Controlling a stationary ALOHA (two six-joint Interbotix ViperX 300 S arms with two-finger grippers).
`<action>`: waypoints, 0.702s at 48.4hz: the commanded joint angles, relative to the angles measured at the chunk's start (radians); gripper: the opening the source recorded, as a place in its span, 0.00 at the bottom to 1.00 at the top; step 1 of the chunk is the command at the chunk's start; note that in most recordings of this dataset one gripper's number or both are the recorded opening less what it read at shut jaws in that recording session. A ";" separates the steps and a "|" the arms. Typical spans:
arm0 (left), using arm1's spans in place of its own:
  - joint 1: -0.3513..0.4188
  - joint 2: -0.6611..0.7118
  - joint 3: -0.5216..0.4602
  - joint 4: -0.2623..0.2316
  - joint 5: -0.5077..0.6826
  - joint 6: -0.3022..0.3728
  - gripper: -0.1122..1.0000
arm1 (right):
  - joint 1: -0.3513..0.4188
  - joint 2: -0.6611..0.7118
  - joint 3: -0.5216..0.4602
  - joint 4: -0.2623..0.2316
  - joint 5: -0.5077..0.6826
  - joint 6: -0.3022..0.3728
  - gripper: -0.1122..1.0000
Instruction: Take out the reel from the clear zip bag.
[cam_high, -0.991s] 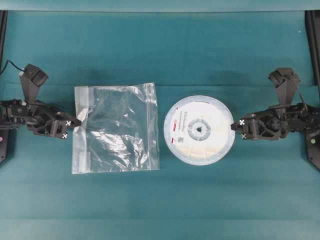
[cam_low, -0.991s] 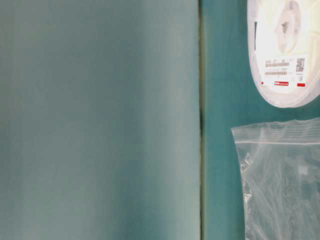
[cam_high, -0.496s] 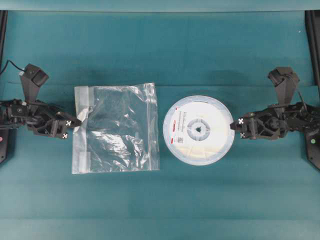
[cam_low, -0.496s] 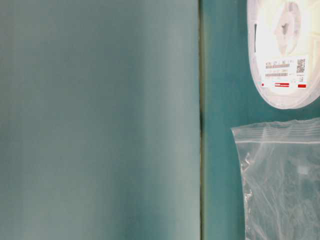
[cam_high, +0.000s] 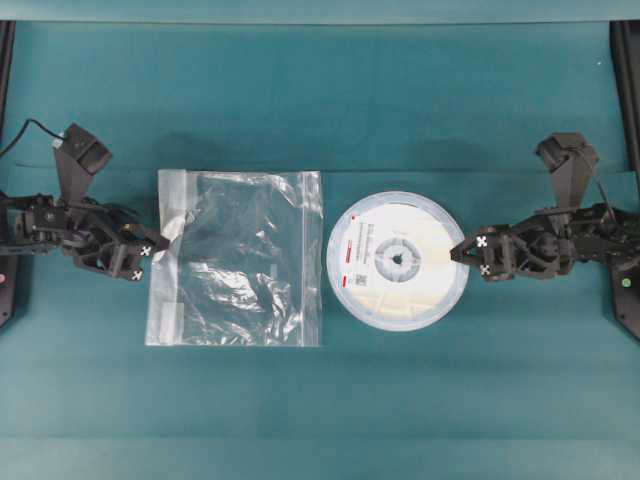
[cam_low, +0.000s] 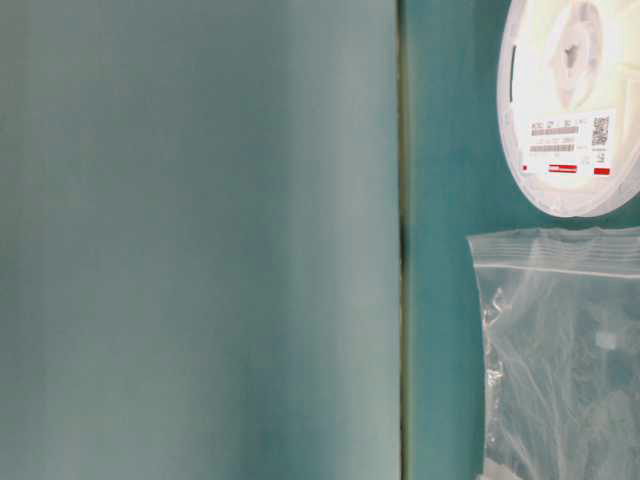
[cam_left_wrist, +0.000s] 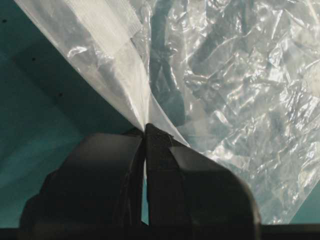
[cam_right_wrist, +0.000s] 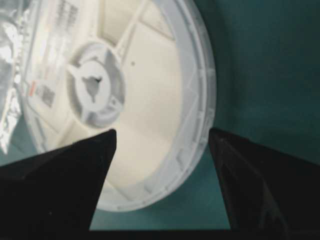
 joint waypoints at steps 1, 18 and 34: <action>-0.002 -0.018 -0.008 0.003 -0.002 0.003 0.09 | 0.002 -0.020 -0.011 -0.003 -0.008 -0.005 0.91; -0.002 -0.043 0.003 0.003 0.015 0.006 0.49 | 0.003 -0.037 -0.014 -0.018 -0.009 -0.009 0.91; -0.014 -0.089 -0.009 0.003 0.092 0.015 0.94 | 0.017 -0.046 -0.031 -0.021 -0.009 -0.051 0.91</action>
